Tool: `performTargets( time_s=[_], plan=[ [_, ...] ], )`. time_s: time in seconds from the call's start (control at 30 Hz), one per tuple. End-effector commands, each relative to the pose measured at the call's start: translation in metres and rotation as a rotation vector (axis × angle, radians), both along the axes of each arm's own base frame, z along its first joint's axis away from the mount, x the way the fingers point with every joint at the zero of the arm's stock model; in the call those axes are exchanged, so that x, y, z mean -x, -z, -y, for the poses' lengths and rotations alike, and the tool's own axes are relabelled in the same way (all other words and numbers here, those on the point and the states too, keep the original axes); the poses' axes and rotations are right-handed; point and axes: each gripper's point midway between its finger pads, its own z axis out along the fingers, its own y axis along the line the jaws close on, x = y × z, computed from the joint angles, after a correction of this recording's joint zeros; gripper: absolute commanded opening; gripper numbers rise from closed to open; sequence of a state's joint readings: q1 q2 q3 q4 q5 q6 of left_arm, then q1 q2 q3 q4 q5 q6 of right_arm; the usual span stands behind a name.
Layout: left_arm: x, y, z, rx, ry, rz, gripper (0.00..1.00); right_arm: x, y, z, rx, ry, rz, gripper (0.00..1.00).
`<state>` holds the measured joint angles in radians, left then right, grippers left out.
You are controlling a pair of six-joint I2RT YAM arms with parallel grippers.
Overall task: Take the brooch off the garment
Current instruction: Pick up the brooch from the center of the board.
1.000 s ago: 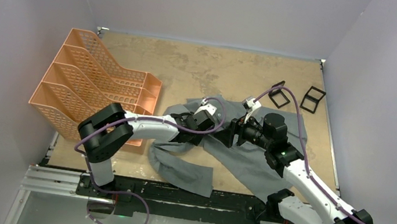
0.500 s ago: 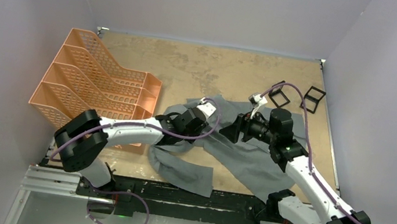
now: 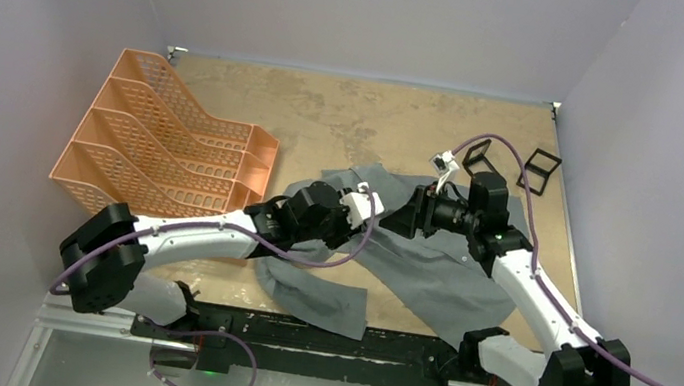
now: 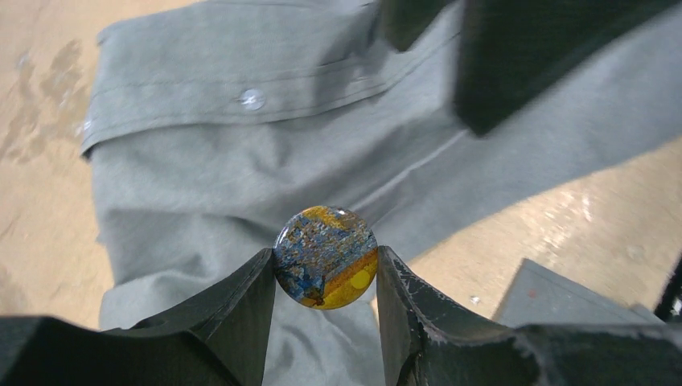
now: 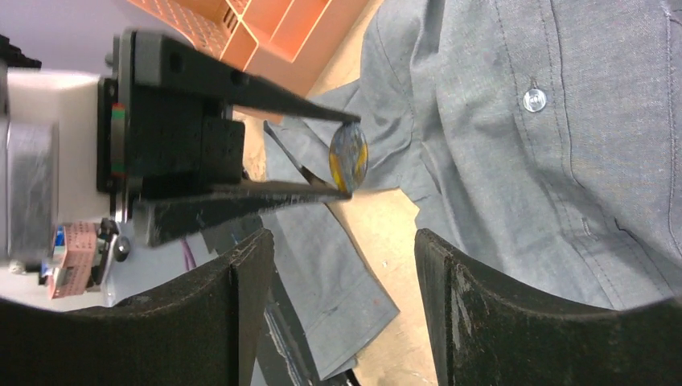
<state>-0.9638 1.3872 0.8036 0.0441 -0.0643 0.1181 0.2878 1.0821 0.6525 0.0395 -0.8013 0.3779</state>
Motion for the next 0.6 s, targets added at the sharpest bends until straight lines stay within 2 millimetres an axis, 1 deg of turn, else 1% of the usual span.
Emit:
performTargets(
  time_s=[0.0,0.07,0.2,0.37,0.57],
  plan=[
    [0.023,-0.021,0.025,0.060,0.206,0.054,0.26,0.001,-0.017,-0.003,-0.006,-0.046,-0.008,0.66],
    [0.029,-0.024,0.031,0.063,0.244,0.060,0.26,-0.002,-0.014,0.000,0.026,-0.032,-0.007,0.65],
    [0.037,-0.034,0.042,0.077,0.304,0.074,0.26,-0.005,-0.013,0.000,0.028,-0.026,-0.005,0.64],
    [0.048,-0.044,0.052,0.088,0.362,0.086,0.26,-0.003,-0.009,-0.002,0.018,-0.045,-0.027,0.56],
    [0.052,-0.051,0.058,0.092,0.381,0.095,0.26,0.003,-0.008,-0.006,-0.001,-0.093,-0.042,0.48]
  ],
)
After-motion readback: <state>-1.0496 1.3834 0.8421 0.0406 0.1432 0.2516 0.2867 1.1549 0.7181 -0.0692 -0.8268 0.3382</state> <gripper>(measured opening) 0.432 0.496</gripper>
